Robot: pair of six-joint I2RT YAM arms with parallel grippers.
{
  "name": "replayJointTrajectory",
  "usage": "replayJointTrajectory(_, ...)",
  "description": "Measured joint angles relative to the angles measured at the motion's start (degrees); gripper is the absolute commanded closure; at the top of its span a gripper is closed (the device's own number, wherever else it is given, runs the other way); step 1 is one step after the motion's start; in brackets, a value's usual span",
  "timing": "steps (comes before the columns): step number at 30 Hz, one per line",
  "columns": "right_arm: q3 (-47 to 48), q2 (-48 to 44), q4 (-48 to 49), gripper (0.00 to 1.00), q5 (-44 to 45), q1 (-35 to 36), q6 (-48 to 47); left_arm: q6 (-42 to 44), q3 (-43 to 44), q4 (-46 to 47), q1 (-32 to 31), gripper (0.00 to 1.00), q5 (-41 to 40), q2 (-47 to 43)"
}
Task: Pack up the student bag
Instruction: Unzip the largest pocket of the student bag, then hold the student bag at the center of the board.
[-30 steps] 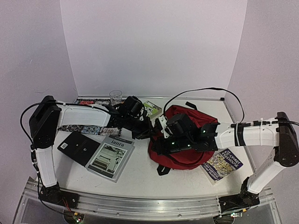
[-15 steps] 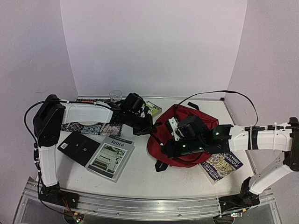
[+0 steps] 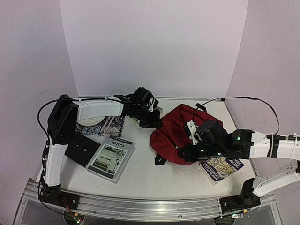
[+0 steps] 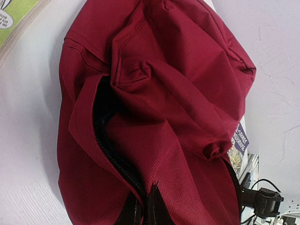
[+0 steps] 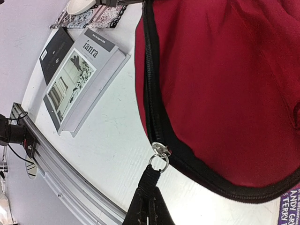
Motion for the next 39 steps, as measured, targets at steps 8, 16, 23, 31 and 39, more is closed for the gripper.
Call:
replayJointTrajectory(8, 0.99, 2.27, -1.24, 1.0, -0.32, 0.09, -0.42, 1.7, 6.23, -3.3, 2.1, 0.59, -0.84, 4.76)
replayJointTrajectory(16, 7.71, 11.04, 0.75, 1.0, -2.15, 0.47, -2.49, -3.31, 0.91, -3.68, 5.46, 0.37, -5.81, 0.15)
replayJointTrajectory(23, 12.77, 17.07, 3.76, 1.0, -3.17, 0.51, -3.79, -7.73, -8.67, -3.0, 4.98, 0.35, -6.93, -9.72)
replayJointTrajectory(31, 16.39, 22.12, 6.29, 1.0, -4.22, 0.51, -4.74, -13.43, -18.39, 0.6, 1.28, 0.38, -6.89, -16.98)
replayJointTrajectory(39, 17.49, 23.21, 6.75, 1.0, -4.35, 0.51, -4.89, -17.34, -22.96, 4.45, -4.26, 0.62, -7.52, -17.18)
